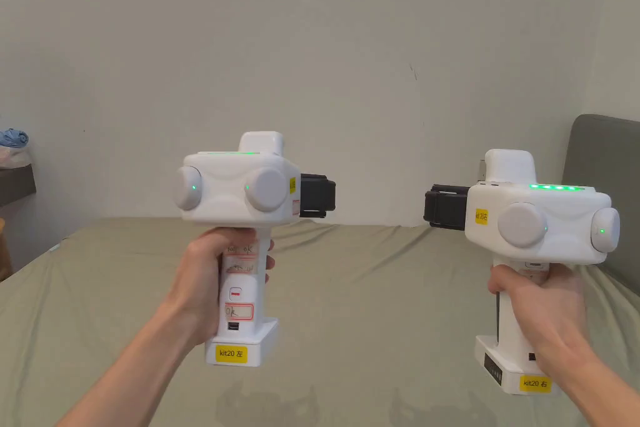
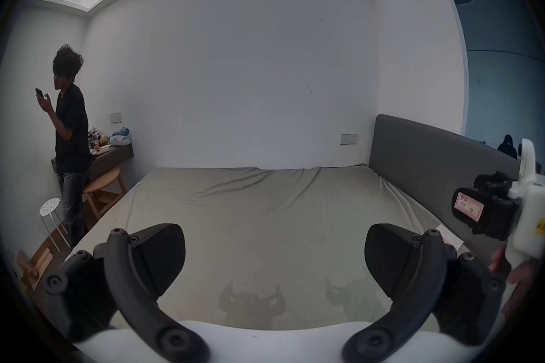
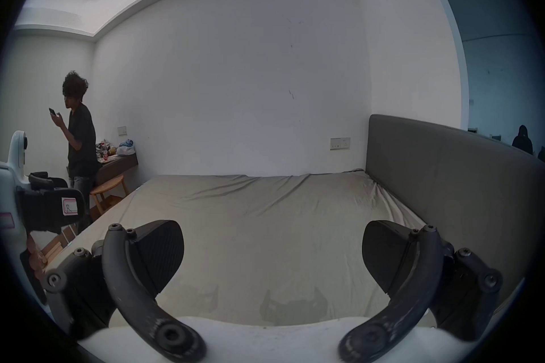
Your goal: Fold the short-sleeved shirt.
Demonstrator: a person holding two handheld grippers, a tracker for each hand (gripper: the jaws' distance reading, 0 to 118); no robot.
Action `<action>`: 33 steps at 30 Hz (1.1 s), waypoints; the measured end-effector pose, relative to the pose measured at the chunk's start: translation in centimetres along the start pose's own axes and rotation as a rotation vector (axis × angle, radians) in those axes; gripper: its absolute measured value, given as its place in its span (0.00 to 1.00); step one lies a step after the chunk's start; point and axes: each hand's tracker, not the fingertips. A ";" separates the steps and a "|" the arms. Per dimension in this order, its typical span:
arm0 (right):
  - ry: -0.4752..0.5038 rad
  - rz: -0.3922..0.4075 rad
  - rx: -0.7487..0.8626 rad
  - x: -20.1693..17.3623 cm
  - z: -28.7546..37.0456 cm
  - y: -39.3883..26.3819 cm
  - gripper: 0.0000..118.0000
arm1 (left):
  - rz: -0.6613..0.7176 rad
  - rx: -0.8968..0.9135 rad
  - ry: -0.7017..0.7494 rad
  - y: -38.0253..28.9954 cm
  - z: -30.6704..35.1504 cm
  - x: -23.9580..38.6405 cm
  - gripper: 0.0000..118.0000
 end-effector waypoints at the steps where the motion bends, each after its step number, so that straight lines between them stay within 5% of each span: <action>1: 0.001 0.001 -0.002 0.1 0.1 0.0 1.00 | -0.005 0.037 -0.010 0.5 -0.4 -0.6 1.00; 6: 0.009 0.002 0.020 0.3 1.4 0.5 1.00 | -0.095 0.158 0.119 0.4 1.5 0.5 1.00; 33: 0.028 0.037 0.024 -0.2 2.8 1.0 1.00 | -0.056 0.077 0.082 0.9 1.4 0.0 1.00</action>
